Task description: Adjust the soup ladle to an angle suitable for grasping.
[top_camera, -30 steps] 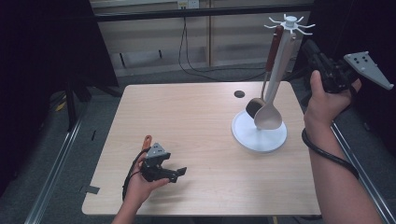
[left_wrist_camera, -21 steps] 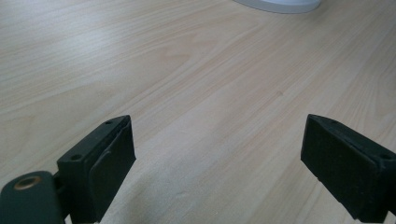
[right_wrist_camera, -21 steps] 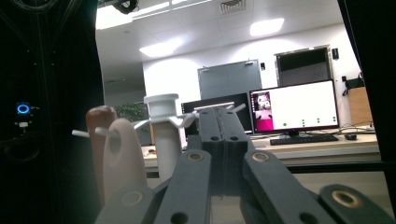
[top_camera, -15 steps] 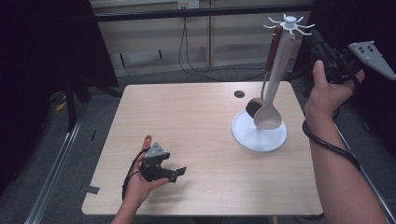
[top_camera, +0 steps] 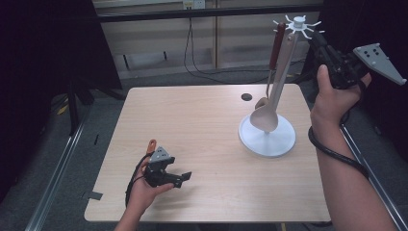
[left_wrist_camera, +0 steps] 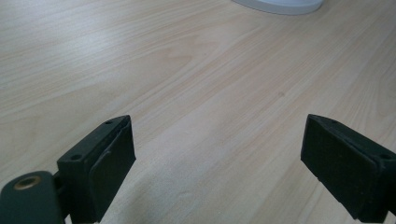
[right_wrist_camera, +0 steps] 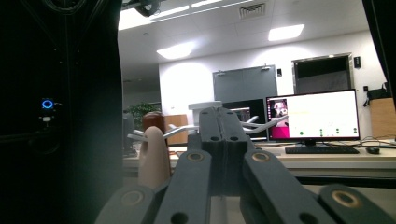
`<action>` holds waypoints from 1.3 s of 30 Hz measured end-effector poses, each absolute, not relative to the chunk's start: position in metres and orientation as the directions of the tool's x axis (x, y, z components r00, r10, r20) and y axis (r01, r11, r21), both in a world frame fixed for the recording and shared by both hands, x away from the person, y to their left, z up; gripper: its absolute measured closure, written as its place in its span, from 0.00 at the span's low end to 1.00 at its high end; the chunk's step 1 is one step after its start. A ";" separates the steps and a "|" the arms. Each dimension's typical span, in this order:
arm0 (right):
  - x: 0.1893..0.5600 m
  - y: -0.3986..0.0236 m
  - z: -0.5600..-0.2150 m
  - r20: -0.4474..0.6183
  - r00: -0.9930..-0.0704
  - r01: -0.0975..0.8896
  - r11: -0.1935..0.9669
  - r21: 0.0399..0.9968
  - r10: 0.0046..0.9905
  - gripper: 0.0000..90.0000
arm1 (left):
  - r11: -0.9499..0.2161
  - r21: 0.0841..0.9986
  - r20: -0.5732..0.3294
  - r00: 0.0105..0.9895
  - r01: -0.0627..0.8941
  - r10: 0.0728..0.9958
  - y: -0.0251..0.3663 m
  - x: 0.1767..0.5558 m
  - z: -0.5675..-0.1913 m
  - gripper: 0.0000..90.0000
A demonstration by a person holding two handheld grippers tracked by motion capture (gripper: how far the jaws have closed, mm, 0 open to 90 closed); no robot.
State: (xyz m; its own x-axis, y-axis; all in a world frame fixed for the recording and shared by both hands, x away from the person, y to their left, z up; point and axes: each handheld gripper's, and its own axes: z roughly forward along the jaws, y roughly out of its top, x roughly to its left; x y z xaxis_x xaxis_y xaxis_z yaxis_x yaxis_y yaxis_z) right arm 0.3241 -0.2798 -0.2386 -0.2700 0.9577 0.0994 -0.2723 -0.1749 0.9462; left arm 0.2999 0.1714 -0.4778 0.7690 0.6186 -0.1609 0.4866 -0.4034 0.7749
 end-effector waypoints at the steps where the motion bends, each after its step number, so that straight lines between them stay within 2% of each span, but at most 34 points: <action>1: 0.324 -0.279 -0.239 0.100 -0.271 -0.273 -0.176 0.946 0.957 1.00 | -0.403 0.775 -0.161 0.769 0.487 0.618 0.171 0.300 -0.478 0.11; 25: 0.322 -0.272 -0.240 0.084 -0.282 -0.275 -0.165 0.947 0.956 1.00 | -0.396 0.781 -0.156 0.765 0.483 0.625 0.174 0.301 -0.475 0.11; 39: 0.302 -0.276 -0.265 0.100 -0.350 -0.232 -0.189 0.954 0.931 0.78 | -0.400 0.780 -0.152 0.766 0.481 0.625 0.173 0.300 -0.476 0.11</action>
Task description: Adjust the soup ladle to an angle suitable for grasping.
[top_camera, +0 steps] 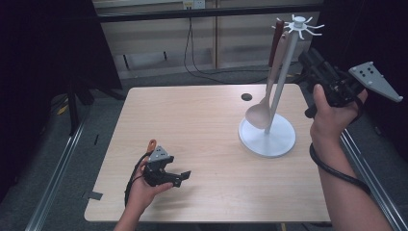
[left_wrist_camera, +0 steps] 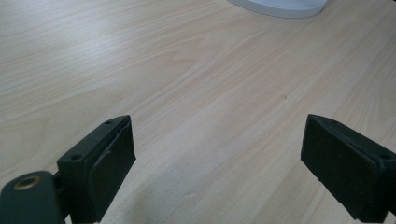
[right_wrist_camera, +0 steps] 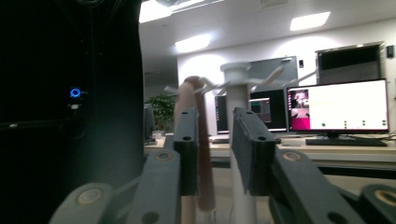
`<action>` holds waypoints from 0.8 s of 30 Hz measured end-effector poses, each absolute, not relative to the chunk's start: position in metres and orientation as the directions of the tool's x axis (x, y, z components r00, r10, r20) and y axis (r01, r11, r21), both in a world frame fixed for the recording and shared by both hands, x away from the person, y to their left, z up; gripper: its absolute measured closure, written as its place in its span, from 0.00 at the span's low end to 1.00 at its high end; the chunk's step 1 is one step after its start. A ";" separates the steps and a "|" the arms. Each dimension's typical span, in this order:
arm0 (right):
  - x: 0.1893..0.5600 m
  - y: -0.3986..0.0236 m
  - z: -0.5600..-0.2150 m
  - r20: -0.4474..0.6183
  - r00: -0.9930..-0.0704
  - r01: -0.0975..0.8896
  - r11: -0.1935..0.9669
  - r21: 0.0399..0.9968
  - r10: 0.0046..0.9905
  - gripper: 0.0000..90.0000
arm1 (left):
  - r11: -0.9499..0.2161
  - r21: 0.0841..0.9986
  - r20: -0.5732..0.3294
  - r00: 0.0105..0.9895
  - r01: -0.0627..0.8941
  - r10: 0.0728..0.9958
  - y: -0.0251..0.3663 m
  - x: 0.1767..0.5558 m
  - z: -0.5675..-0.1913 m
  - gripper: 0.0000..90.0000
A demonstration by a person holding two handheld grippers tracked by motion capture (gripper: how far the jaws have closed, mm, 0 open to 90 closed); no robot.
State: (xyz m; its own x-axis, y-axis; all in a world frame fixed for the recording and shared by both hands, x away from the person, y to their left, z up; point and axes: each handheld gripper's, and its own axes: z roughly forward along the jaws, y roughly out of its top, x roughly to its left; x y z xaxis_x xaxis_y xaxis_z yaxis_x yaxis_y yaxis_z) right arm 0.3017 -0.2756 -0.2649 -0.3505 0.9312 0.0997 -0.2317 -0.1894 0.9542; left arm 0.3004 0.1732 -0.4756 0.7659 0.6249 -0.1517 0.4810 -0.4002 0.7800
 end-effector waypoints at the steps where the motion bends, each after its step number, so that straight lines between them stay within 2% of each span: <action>1: 0.300 -0.275 -0.268 0.087 -0.359 -0.225 -0.176 0.958 0.929 0.74 | -0.400 0.780 -0.153 0.766 0.482 0.624 0.173 0.300 -0.476 0.11; 10: 0.293 -0.263 -0.296 0.073 -0.408 -0.160 -0.150 0.976 0.910 0.55 | -0.392 0.782 -0.158 0.762 0.485 0.628 0.174 0.300 -0.476 0.11; 20: 0.290 -0.246 -0.320 0.032 -0.493 -0.136 -0.113 0.984 0.869 0.42 | -0.392 0.778 -0.161 0.759 0.491 0.631 0.174 0.300 -0.477 0.11; 24: 0.291 -0.243 -0.331 0.060 -0.516 -0.095 -0.127 0.987 0.854 0.36 | -0.397 0.777 -0.159 0.762 0.489 0.627 0.174 0.300 -0.479 0.11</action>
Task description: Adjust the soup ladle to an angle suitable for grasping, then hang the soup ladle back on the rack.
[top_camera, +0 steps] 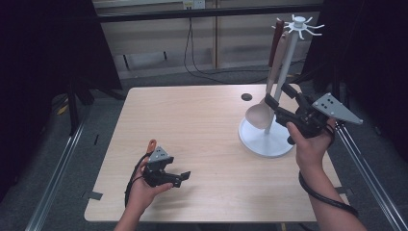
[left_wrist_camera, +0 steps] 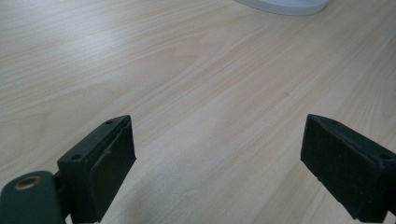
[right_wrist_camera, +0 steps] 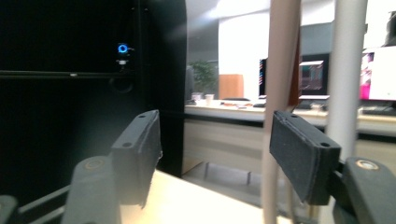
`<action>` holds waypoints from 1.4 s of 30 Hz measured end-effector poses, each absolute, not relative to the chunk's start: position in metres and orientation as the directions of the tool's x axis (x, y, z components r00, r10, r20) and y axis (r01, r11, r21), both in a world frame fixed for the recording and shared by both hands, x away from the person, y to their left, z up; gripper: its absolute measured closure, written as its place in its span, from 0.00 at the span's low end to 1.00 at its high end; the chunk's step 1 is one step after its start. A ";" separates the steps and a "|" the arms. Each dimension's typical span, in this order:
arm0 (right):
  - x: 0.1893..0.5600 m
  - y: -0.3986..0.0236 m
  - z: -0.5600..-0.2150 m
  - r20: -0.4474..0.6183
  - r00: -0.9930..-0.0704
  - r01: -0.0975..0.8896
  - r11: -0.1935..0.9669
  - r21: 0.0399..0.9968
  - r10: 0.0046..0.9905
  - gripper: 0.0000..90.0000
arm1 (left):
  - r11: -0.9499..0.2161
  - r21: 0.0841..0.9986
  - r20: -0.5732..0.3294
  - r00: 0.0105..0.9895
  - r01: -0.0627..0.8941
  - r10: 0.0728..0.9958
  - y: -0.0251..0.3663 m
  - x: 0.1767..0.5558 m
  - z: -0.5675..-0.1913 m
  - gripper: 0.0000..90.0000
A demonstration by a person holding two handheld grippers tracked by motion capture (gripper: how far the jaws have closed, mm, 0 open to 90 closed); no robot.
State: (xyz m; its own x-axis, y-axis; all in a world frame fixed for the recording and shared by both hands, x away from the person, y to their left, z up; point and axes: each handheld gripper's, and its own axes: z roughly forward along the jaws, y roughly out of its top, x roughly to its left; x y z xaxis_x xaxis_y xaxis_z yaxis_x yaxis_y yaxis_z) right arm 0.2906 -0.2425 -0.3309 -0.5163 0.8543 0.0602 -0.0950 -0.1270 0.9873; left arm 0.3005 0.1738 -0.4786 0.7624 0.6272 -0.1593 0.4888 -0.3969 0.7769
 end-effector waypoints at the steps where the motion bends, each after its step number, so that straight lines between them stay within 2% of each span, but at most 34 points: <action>1: 0.291 -0.242 -0.334 0.063 -0.521 -0.086 -0.126 0.988 0.851 0.34 | -0.397 0.777 -0.162 0.764 0.489 0.624 0.174 0.301 -0.479 0.11; 14: 0.291 -0.229 -0.366 0.067 -0.560 0.008 -0.076 0.997 0.825 0.22 | -0.400 0.772 -0.164 0.763 0.494 0.626 0.173 0.301 -0.481 0.11; 35: 0.286 -0.206 -0.397 0.030 -0.622 0.080 0.026 0.996 0.782 0.21 | -0.382 0.784 -0.154 0.750 0.489 0.643 0.179 0.302 -0.474 0.11; 42: 0.286 -0.201 -0.401 0.036 -0.638 0.094 0.032 0.995 0.769 0.19 | -0.370 0.786 -0.135 0.722 0.495 0.678 0.193 0.304 -0.464 0.17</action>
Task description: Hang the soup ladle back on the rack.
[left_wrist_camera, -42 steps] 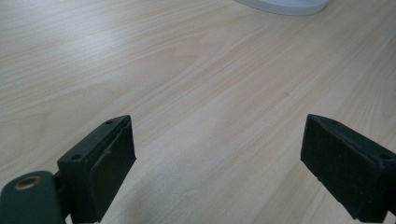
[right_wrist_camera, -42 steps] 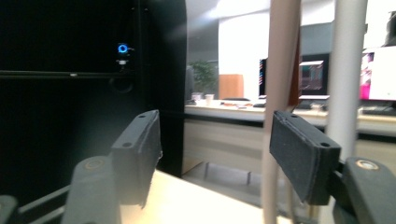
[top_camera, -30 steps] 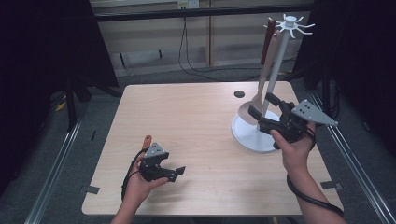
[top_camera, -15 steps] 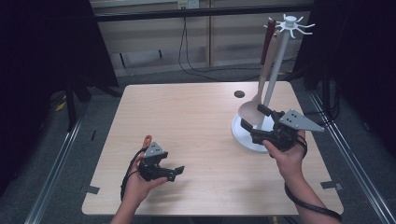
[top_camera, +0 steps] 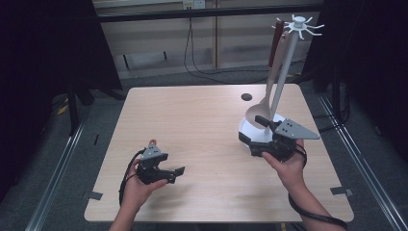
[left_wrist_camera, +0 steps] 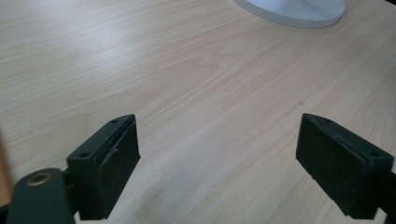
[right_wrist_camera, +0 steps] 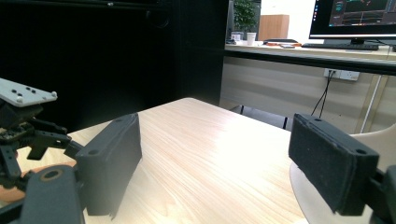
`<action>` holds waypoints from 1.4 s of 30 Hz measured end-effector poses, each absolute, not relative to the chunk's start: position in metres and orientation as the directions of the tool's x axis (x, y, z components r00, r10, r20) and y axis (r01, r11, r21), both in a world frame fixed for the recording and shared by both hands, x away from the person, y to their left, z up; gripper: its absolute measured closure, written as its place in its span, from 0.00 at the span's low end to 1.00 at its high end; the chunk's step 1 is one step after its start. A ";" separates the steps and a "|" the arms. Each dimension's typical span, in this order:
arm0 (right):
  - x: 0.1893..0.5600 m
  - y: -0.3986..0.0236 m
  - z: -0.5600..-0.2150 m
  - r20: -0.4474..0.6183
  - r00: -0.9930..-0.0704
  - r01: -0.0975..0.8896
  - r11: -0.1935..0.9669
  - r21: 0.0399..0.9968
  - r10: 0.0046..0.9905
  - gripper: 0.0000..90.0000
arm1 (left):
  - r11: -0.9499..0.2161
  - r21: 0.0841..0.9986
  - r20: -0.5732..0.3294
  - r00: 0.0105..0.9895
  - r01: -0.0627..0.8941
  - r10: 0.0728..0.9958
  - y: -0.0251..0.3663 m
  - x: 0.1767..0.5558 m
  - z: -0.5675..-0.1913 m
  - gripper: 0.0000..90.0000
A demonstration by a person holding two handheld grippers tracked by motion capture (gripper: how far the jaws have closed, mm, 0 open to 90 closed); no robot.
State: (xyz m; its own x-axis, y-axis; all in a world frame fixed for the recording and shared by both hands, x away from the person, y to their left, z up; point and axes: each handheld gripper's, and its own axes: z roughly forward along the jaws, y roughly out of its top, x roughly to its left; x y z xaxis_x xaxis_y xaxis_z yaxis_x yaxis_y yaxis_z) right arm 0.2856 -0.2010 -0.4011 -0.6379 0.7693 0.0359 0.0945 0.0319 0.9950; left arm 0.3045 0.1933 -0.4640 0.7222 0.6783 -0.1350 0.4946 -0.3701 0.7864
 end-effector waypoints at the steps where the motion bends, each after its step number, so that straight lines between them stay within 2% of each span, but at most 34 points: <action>1: 0.286 -0.201 -0.401 0.039 -0.638 0.096 0.029 0.995 0.769 0.19 | -0.374 0.784 -0.121 0.713 0.495 0.690 0.195 0.304 -0.462 0.18; 4: 0.286 -0.201 -0.401 0.045 -0.643 0.099 0.024 0.995 0.765 0.19 | -0.406 0.767 -0.068 0.691 0.497 0.719 0.201 0.305 -0.459 0.23; 9: 0.287 -0.198 -0.402 0.043 -0.647 0.101 0.030 0.994 0.761 0.19 | -0.379 0.766 -0.089 0.670 0.519 0.737 0.210 0.307 -0.459 0.29; 16: 0.287 -0.198 -0.401 0.043 -0.652 0.094 0.025 0.995 0.757 0.19 | -0.421 0.737 -0.012 0.634 0.528 0.773 0.223 0.314 -0.464 0.29; 23: 0.286 -0.195 -0.401 0.043 -0.660 0.099 0.030 0.995 0.750 0.19 | -0.428 0.702 0.026 0.581 0.569 0.814 0.238 0.324 -0.474 0.29; 33: 0.284 -0.196 -0.399 0.043 -0.658 0.089 0.022 0.996 0.752 0.19 | -0.379 0.668 0.015 0.497 0.641 0.868 0.244 0.338 -0.488 0.29; 42: 0.286 -0.199 -0.400 0.059 -0.660 0.098 0.008 0.995 0.749 0.19 | -0.354 0.630 -0.019 0.470 0.691 0.882 0.244 0.346 -0.495 0.36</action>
State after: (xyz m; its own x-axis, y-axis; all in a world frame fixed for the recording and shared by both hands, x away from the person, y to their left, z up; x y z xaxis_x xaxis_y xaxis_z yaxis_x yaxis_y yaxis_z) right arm 0.2857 -0.1994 -0.4000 -0.6605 0.7485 0.0588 0.0981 0.0084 0.9951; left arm 0.3455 0.2442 -0.4953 0.4700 0.8825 -0.0190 0.6909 -0.3544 0.6302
